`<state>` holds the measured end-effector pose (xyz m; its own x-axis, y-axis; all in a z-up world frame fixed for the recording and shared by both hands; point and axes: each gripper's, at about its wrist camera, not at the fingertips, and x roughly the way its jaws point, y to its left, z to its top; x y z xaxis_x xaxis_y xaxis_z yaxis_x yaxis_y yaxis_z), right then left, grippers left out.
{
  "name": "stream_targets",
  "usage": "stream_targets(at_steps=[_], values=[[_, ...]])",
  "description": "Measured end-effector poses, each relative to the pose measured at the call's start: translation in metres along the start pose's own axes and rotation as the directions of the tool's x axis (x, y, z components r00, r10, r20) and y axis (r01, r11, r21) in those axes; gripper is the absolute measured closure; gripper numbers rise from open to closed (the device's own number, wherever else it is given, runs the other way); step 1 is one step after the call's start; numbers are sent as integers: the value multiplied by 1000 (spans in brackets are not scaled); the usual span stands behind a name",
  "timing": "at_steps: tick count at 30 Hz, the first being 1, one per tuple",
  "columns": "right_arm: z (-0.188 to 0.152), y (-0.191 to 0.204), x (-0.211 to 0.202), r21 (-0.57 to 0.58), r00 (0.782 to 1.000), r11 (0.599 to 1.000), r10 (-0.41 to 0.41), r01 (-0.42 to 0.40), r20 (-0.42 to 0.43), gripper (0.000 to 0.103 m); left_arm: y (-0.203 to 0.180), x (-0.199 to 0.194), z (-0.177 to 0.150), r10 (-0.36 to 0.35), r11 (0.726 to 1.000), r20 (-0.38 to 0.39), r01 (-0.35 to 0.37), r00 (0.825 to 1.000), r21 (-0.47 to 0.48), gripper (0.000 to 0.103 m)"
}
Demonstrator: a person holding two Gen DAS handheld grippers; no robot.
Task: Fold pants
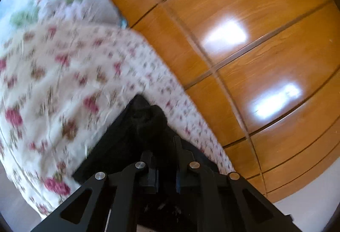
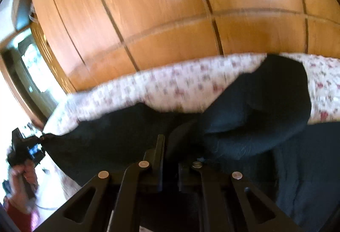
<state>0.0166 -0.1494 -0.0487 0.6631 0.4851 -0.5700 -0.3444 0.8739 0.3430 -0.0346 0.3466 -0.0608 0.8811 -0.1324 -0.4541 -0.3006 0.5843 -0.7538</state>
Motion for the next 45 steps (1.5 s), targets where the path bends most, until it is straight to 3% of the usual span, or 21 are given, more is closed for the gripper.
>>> stream_targets(at_steps=[4,8,11,14,16,20,24,29,33,35,38,40,45], values=[[0,2,-14,-2,999,1000,28,-28,38,94,8,1,-11,70,996,-1,-70,998,58,94],[-32,-5,4,-7,998,1000,11,-12,-69,94,39,14,-41,200,978,-75,-195,977,71,93],[-53,-15,17,3,991,1000,-7,7,-133,93,46,9,-53,185,980,-57,-180,981,81,90],[-59,-21,15,35,992,999,16,-11,-128,89,40,-3,-52,199,977,-48,-194,979,86,82],[-57,-25,13,64,990,998,34,-25,-137,82,34,-15,-50,242,967,20,-243,970,71,79],[-58,-34,-7,80,994,996,43,-35,-100,66,24,-47,-47,303,951,181,-310,936,10,75],[-60,-45,-32,100,998,994,40,-34,-58,64,1,-51,-47,264,960,225,-279,938,35,73],[-60,-63,-54,135,1000,991,-23,23,-3,64,-52,-8,-65,166,961,122,-188,979,201,72],[-59,-82,-62,162,992,979,-127,124,5,64,-96,42,-96,88,947,-46,-70,995,313,72],[-59,-96,-66,188,981,963,-194,192,-9,64,-118,67,-114,74,932,-116,-27,991,362,72],[-59,-120,-73,260,972,937,-233,232,-28,64,-151,106,-141,62,886,-214,45,975,462,72],[-54,-131,-73,295,969,924,-245,244,-37,64,-171,130,-158,70,846,-251,76,965,528,72],[-37,-140,-81,309,964,917,-264,253,-6,64,-191,172,-184,116,794,-311,100,943,599,72]])
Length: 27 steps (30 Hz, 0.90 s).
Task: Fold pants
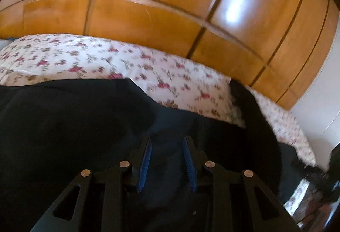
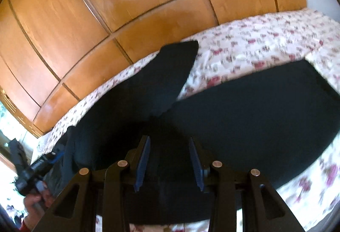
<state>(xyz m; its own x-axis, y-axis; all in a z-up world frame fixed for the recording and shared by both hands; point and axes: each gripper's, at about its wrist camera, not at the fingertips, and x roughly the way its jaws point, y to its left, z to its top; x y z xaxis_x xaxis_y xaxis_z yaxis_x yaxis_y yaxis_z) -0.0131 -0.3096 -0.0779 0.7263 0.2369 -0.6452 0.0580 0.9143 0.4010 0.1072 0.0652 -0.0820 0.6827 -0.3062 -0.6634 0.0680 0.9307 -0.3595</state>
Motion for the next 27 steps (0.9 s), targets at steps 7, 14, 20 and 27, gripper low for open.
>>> stream_targets(at_steps=[7,14,20,27], values=[[58,26,22,-124,1000,992,-18,18,2,58,5,23,-17,4,999,-22,-4,1000,34,70],[132,60,91,-115,996,992,-60,51,-68,49,10,20,-21,-34,999,25,33,999,11,70],[175,81,181,-85,968,985,-163,149,-190,45,14,17,-25,-64,998,56,64,996,-2,70],[183,90,266,-155,873,922,-386,354,-300,44,15,20,-27,-68,998,67,69,995,0,70]])
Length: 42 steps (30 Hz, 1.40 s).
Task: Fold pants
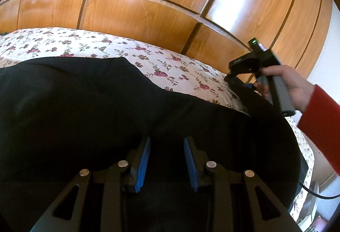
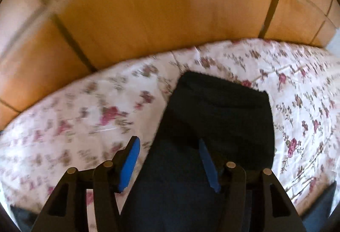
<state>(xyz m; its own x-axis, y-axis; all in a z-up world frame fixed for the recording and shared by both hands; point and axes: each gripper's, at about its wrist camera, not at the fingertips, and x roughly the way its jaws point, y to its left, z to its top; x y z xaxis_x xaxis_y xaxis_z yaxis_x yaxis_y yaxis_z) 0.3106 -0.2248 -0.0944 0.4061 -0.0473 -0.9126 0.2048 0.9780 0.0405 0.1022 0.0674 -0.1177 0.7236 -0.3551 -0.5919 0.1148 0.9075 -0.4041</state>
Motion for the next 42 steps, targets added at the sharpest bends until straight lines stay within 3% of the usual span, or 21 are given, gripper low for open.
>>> stream_targets(at_steps=[3,4,5,7,10,14,18,20,23,25,27,29,31,35,38,39,40,42], values=[[-2,3,9,-13,998,998,-60,60,16,44,2,0,0,-13,1000,1,13,1000,-8,70],[-3,3,8,-26,998,998,-58,59,29,50,2,0,0,-17,1000,2,17,1000,-10,70],[-5,2,7,-31,998,998,-54,55,35,59,3,0,0,-19,1000,2,19,1000,-11,70],[-5,-4,2,-34,999,999,-23,24,42,91,3,0,0,-22,1000,3,22,1000,-14,70],[-5,-25,-19,-1,995,997,78,-78,60,95,3,0,0,-22,1000,1,22,1000,-12,70],[-24,-64,-76,7,967,984,172,-177,189,95,2,-1,0,-17,1000,-1,17,1000,-10,70],[-56,-113,-136,20,914,964,244,-265,324,95,0,-1,1,-3,1000,-6,3,1000,-3,70],[-81,-142,-167,36,877,951,270,-309,398,95,-2,-2,1,7,1000,-8,-7,1000,1,70],[-119,-176,-198,35,809,931,296,-363,507,95,-3,-2,2,19,1000,-15,-19,1000,1,70],[-154,-203,-214,24,748,916,311,-400,587,95,-4,-2,2,28,1000,-17,-28,999,5,70],[-182,-224,-217,44,724,909,300,-414,621,95,-4,-2,2,34,999,-21,-34,999,7,70],[-207,-243,-207,85,736,910,270,-405,621,95,-5,-2,2,40,999,-25,-40,999,9,70],[-225,-263,-185,159,775,901,244,-404,583,95,-7,-2,2,54,998,-31,-54,998,16,70],[-247,-288,-150,266,809,860,244,-435,534,94,-21,-6,0,111,992,-45,-109,993,59,67],[-254,-295,-137,302,831,843,263,-445,490,89,-33,-13,-7,105,992,-45,-101,993,82,65],[-256,-297,-135,316,830,828,281,-464,482,81,-39,-16,-11,85,993,-45,-81,995,82,64],[-259,-301,-133,325,824,814,295,-482,484,62,-43,-18,-13,68,995,-46,-64,997,80,64],[-266,-310,-132,355,794,763,323,-541,514,38,-55,-21,-20,16,996,-59,-11,998,85,63]])
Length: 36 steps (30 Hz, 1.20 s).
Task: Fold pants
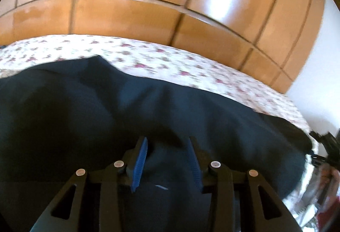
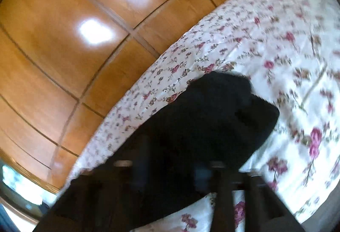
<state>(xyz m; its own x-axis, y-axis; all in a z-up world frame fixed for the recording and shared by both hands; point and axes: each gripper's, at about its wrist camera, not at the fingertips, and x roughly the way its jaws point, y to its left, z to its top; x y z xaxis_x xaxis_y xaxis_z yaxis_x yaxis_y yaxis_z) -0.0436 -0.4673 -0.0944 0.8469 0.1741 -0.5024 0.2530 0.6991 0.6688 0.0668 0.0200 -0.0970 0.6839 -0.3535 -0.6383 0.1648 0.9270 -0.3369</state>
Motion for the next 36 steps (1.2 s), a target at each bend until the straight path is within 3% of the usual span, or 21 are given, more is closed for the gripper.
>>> stream_targets(at_steps=[3,5,7,9,14,16,18,20,23,26,27,28,30,32,36], values=[[2,-12,-8,72,998,997,36,-39,42,38,-28,4,-10,-58,995,-35,61,998,79,63],[9,-17,-1,94,1000,996,1,-3,26,54,-46,6,-15,-50,988,-31,54,998,146,63],[16,-20,11,116,1000,993,-24,25,-11,95,-56,8,-17,-35,983,-25,39,999,182,63],[26,-14,22,111,998,993,-32,37,-46,96,-60,10,-14,-47,984,-41,53,998,172,63],[55,19,1,-51,997,998,43,-40,67,96,-64,20,-13,-56,983,-96,72,994,167,63],[59,15,-1,-69,998,998,6,-1,70,96,-69,22,-20,-35,973,-73,51,997,227,62],[55,1,14,-71,997,995,-72,71,-11,95,-76,20,-27,-9,958,-51,23,999,285,62],[44,-20,30,-35,985,989,-145,142,-98,92,-79,19,-31,6,947,-41,8,999,321,62],[35,-46,21,125,995,990,-49,59,-84,87,-76,14,-30,-8,949,-58,25,998,314,62],[30,-49,9,175,998,985,-2,11,-56,81,-78,12,-27,-94,959,-91,115,991,260,62],[29,-46,8,158,998,987,-11,20,-61,82,-82,11,-28,-121,956,-99,143,988,257,62],[29,-41,6,119,998,992,-29,36,-63,95,-87,11,-30,-136,950,-105,160,985,268,62],[30,-32,0,35,997,997,-65,66,-36,97,-100,11,-37,-129,931,-119,161,985,327,62],[31,-29,-8,17,999,999,-52,52,-10,97,-106,9,-43,-122,920,-103,152,987,361,62],[25,-29,-14,-12,992,992,-127,127,-16,96,-99,8,-46,-152,925,-105,179,983,334,62]])
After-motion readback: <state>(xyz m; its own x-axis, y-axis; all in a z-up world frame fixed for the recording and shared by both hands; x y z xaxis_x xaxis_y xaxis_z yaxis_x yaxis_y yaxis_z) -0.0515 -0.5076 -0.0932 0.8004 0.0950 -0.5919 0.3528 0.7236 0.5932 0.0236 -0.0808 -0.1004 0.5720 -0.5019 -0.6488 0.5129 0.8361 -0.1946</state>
